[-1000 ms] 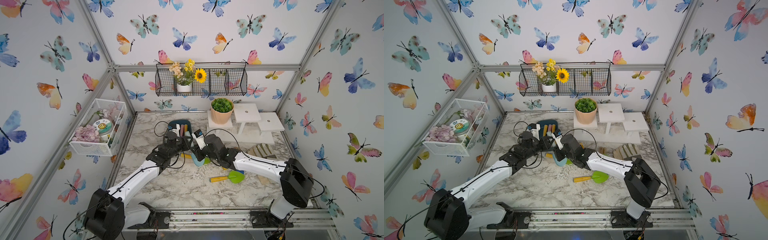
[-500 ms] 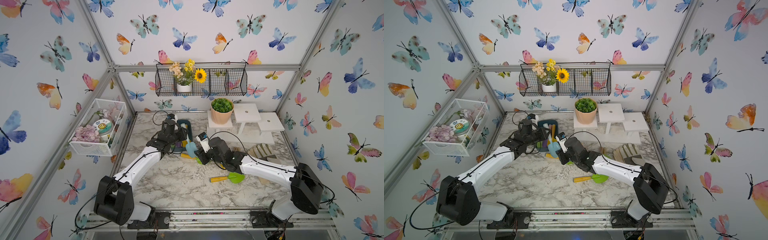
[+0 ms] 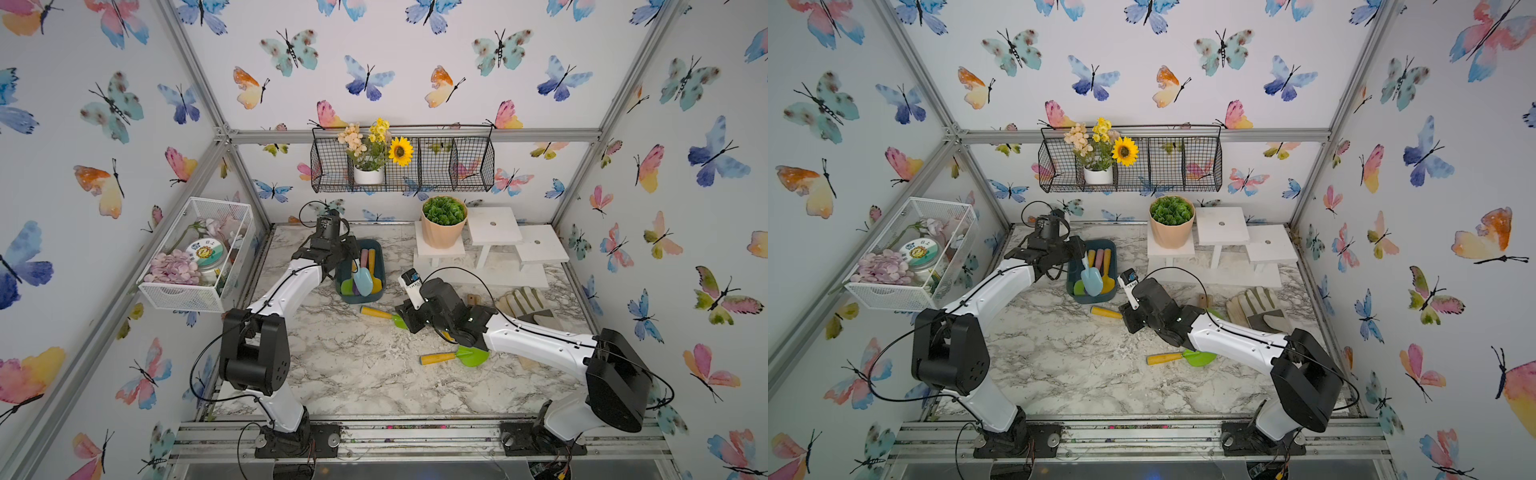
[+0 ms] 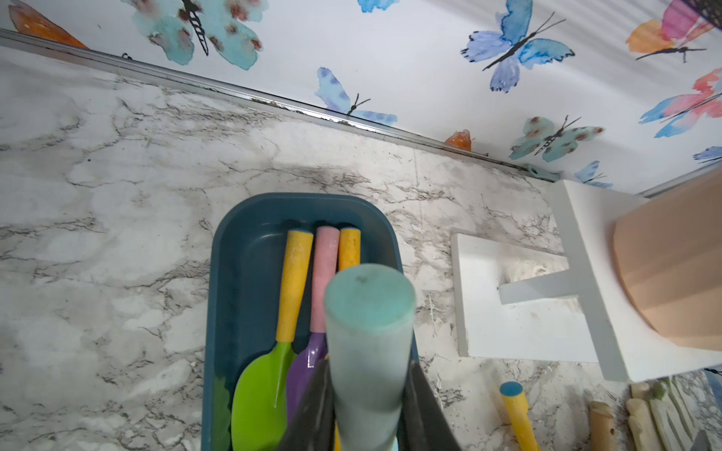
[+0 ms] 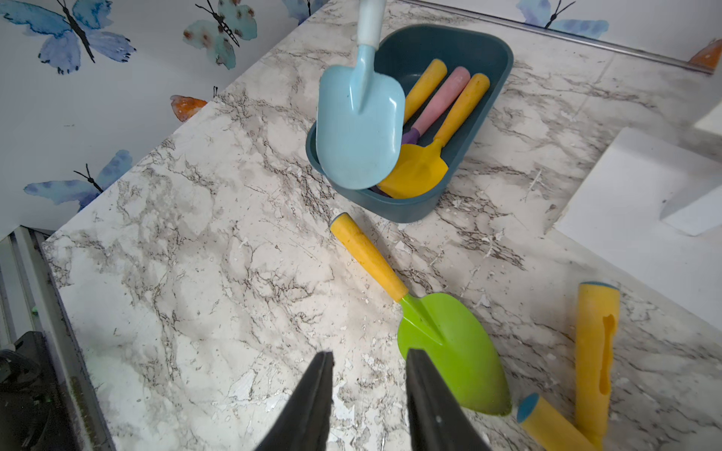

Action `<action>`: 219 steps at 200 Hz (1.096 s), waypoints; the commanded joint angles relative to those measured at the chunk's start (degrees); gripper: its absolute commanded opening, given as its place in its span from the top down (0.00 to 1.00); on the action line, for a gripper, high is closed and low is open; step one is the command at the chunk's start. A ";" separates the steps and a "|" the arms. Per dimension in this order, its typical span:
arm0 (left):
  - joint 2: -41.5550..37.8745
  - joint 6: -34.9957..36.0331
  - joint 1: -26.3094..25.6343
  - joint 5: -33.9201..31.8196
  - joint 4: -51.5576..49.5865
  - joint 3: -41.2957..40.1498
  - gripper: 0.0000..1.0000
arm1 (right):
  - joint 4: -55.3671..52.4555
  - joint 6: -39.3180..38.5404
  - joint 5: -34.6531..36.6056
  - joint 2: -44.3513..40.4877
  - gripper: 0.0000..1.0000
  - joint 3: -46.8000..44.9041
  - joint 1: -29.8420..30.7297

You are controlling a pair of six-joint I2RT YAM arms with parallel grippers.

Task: Put the shovel into the storage box
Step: Place the shovel in the storage box.

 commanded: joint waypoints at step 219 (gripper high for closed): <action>23.78 4.82 0.90 11.75 0.71 14.99 0.63 | -3.63 3.15 4.09 0.10 0.64 -0.05 -0.03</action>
